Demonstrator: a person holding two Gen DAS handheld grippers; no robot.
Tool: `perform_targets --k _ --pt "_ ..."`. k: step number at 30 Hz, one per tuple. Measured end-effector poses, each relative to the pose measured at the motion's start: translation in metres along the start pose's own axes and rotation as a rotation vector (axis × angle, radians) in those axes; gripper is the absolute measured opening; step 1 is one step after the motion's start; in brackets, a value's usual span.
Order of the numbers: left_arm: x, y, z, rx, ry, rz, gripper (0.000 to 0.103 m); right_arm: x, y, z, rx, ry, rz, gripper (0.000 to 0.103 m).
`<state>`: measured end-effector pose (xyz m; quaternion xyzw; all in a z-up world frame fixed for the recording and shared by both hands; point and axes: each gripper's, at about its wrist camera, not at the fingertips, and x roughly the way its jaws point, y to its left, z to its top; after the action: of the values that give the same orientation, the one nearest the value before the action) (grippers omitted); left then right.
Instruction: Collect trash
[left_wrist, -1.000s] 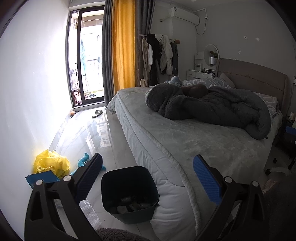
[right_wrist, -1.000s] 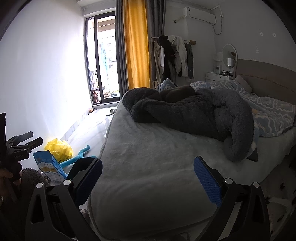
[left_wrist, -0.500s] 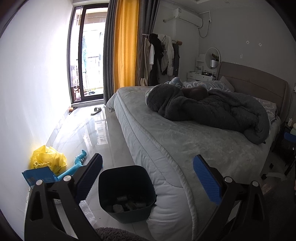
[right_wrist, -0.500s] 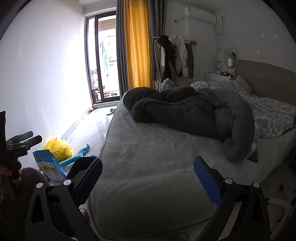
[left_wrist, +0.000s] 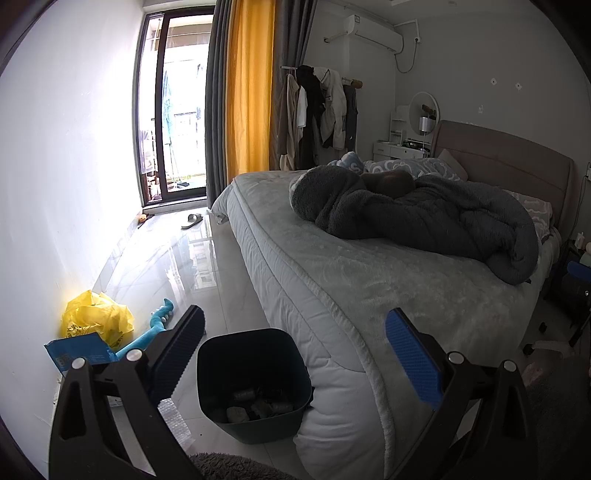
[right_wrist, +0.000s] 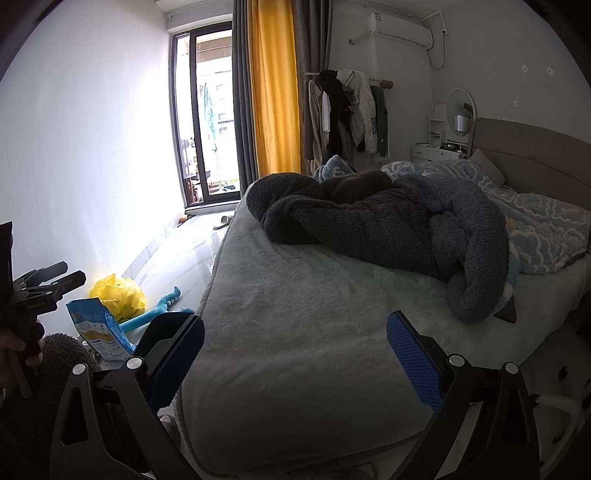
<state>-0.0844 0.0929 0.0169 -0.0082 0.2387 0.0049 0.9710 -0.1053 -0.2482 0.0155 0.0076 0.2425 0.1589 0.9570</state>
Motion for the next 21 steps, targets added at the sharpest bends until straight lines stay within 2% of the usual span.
perform_targets --k 21 --pt "-0.0008 0.0069 -0.0026 0.003 0.007 0.003 0.100 -0.0004 0.0012 0.0003 0.001 0.001 -0.002 0.100"
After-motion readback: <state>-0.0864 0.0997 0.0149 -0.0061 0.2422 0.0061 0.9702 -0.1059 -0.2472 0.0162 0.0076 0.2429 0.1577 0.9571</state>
